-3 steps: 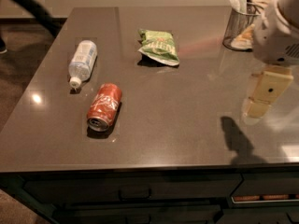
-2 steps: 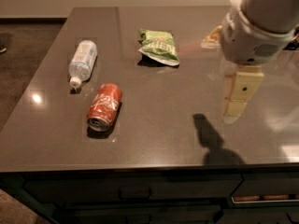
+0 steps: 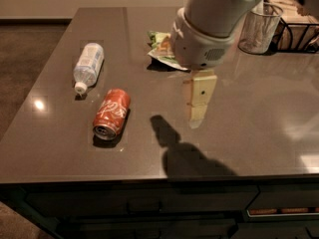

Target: Place coke can upright

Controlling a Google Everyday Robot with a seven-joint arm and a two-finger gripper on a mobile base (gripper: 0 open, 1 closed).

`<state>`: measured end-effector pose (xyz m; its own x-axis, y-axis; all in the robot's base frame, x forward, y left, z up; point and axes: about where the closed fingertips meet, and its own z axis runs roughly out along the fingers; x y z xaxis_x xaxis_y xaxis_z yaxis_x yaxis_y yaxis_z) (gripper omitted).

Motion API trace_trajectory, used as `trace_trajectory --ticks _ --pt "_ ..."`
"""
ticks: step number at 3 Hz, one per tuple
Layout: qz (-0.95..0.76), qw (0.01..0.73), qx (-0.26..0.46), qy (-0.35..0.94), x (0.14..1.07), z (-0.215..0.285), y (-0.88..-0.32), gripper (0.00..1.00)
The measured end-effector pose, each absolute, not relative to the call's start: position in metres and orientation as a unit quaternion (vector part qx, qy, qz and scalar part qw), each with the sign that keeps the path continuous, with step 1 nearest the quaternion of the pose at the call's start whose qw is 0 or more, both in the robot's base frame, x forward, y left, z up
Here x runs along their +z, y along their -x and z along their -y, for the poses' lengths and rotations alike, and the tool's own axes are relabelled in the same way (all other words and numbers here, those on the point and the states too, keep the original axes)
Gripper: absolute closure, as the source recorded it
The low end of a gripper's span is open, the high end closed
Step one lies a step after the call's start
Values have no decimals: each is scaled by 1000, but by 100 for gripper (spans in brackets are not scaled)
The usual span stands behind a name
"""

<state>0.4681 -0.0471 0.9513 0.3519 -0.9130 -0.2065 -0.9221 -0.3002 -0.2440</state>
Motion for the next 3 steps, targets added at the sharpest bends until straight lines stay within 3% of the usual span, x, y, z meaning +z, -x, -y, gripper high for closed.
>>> trace_trajectory --ticks 3 --pt "-433 155 43 887 920 -66 -467 0"
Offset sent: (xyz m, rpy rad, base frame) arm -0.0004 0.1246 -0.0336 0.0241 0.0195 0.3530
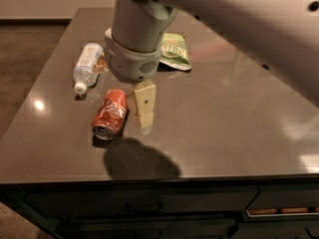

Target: Place coke can upright

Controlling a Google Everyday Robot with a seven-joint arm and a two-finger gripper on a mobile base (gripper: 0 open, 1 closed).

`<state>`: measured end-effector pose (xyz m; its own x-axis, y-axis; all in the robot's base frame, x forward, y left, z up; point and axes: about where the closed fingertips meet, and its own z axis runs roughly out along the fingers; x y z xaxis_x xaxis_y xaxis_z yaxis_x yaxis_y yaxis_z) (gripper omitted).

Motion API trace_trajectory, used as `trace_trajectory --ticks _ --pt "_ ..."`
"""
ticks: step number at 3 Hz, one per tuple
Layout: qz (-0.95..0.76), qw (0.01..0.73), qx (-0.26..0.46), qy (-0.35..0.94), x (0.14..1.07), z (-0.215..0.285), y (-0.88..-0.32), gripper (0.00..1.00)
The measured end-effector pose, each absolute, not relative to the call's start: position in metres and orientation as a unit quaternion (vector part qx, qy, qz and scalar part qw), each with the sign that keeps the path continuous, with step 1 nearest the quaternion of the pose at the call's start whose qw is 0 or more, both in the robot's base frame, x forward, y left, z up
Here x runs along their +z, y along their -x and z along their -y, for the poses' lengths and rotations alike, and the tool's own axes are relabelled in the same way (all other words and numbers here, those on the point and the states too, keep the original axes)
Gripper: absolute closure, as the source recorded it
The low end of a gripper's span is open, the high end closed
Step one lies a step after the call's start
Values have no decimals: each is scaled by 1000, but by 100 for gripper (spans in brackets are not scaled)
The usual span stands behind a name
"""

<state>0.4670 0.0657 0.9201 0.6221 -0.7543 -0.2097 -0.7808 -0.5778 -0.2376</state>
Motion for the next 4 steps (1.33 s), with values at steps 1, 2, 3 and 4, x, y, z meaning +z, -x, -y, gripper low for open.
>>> trace_trajectory --ticks 1,2,3,4 --pt "-396 135 29 908 904 -89 -473 0" --pt "-360 100 4 928 888 -95 -483 0" --pt "-326 67 -6 943 873 -91 -485 0" --pt "-295 40 -6 955 862 -85 -488 0"
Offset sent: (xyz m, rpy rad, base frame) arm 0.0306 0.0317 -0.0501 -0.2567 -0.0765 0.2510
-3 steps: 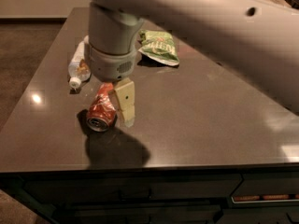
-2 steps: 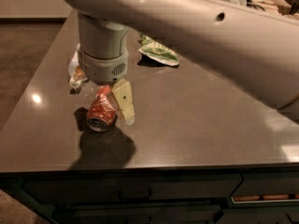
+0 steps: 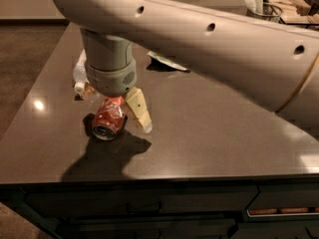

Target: Place coke can upright

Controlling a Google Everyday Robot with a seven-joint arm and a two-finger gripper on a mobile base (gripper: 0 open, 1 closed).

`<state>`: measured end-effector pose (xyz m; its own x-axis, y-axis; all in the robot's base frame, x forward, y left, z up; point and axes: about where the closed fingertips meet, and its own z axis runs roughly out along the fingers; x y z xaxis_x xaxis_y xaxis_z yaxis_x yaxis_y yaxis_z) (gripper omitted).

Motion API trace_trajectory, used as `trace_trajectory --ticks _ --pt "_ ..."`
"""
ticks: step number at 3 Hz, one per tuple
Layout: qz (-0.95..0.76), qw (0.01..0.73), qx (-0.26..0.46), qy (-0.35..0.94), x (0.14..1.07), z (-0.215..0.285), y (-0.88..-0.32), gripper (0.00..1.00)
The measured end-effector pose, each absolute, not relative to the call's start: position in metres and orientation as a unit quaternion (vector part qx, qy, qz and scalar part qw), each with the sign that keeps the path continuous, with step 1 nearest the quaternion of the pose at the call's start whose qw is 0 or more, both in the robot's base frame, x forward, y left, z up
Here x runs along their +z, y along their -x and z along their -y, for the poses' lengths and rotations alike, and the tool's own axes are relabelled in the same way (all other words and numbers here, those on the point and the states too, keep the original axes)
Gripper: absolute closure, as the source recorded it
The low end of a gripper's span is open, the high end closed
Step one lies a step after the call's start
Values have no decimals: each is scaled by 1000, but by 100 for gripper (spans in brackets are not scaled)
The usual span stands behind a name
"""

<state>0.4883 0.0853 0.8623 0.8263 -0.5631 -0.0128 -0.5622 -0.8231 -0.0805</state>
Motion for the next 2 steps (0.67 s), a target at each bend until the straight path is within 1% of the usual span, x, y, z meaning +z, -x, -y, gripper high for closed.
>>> trace_trajectory --ticks 1,2 --pt "-270 24 3 963 857 -81 -491 18" --pt "-249 14 17 968 854 -81 -484 42"
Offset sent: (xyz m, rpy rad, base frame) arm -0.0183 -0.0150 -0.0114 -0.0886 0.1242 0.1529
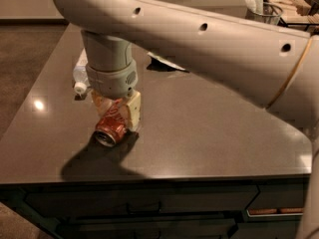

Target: Place coke can upright

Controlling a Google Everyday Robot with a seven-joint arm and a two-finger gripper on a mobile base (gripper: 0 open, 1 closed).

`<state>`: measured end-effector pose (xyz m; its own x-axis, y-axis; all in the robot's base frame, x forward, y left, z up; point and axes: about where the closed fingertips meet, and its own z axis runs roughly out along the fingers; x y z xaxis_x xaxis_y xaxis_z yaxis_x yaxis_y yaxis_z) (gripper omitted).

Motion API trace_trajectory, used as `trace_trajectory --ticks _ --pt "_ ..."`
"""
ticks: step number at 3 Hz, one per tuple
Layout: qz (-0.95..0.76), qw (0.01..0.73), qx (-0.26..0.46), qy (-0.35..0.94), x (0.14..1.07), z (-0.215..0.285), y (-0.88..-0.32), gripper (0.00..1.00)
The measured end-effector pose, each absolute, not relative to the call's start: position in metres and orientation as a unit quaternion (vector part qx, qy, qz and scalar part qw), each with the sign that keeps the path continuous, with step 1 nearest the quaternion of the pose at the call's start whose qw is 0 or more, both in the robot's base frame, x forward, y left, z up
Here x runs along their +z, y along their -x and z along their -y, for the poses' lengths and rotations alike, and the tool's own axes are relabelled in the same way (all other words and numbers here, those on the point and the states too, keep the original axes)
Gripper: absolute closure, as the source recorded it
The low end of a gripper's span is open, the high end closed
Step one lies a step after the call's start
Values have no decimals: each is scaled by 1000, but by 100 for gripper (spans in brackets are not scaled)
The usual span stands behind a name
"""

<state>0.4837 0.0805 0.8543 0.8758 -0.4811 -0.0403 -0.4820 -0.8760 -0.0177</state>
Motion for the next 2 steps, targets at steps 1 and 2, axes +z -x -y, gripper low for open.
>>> trace_trajectory --ticks 1,2 --pt "-243 14 34 969 857 -77 -477 64" --pt "-277 33 61 958 872 -75 -482 88"
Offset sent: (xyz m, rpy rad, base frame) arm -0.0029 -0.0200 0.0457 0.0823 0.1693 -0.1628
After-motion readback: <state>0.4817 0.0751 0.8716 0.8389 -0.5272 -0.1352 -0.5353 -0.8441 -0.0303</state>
